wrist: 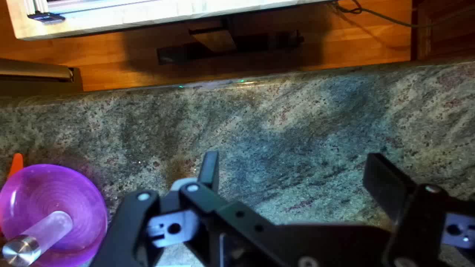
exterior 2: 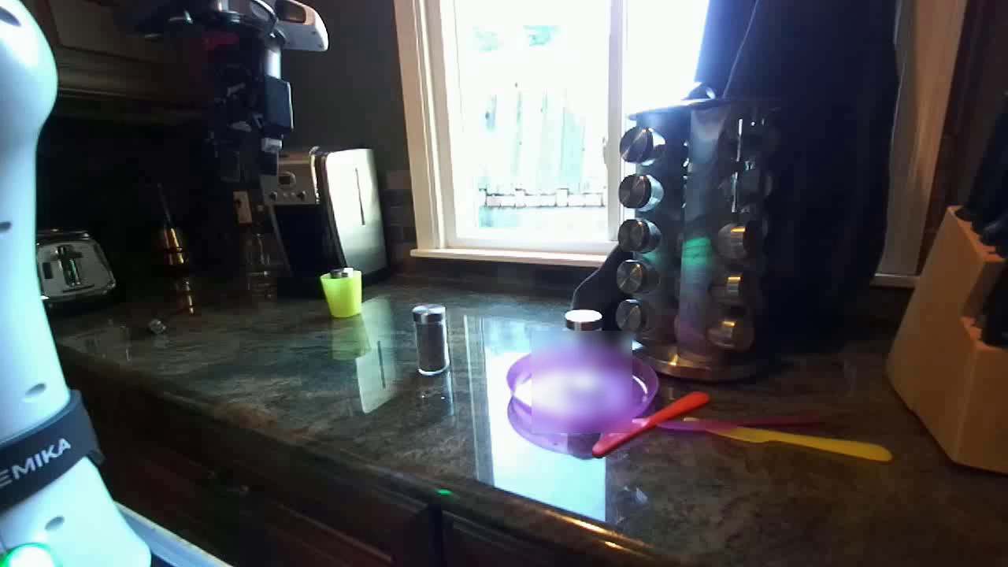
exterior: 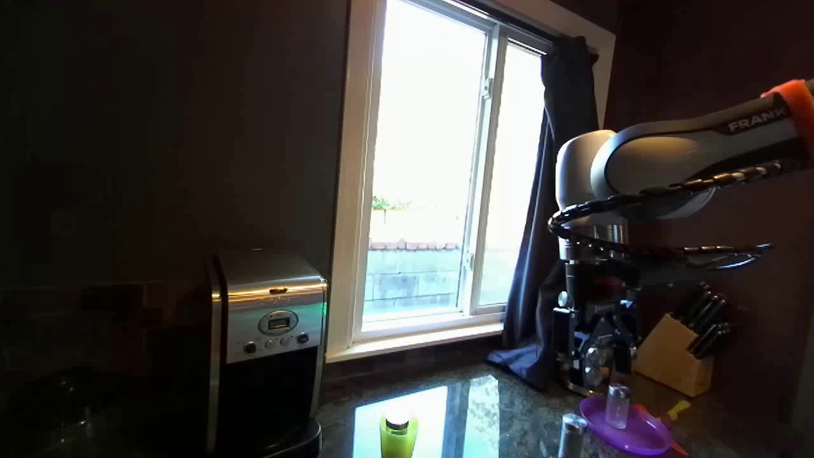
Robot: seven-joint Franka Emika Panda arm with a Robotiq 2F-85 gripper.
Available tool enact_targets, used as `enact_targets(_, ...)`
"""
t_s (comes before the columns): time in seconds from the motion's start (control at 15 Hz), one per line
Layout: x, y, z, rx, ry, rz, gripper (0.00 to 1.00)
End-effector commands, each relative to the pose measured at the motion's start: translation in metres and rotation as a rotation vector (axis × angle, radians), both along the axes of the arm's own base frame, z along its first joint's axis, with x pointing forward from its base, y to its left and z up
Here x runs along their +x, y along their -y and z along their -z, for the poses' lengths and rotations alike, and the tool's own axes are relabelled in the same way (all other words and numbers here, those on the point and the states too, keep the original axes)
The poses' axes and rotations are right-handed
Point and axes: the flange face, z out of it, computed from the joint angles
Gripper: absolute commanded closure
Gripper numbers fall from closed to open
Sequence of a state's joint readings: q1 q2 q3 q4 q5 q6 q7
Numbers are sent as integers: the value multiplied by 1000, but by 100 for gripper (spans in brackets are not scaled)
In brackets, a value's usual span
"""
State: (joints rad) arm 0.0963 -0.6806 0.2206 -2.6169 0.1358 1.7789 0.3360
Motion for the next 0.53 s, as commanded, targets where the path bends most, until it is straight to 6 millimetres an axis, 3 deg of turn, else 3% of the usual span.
enact_targets(0.0,0,0,0,0,0,0,0)
enact_targets(0.47,4,3,-1,1,23,3,0)
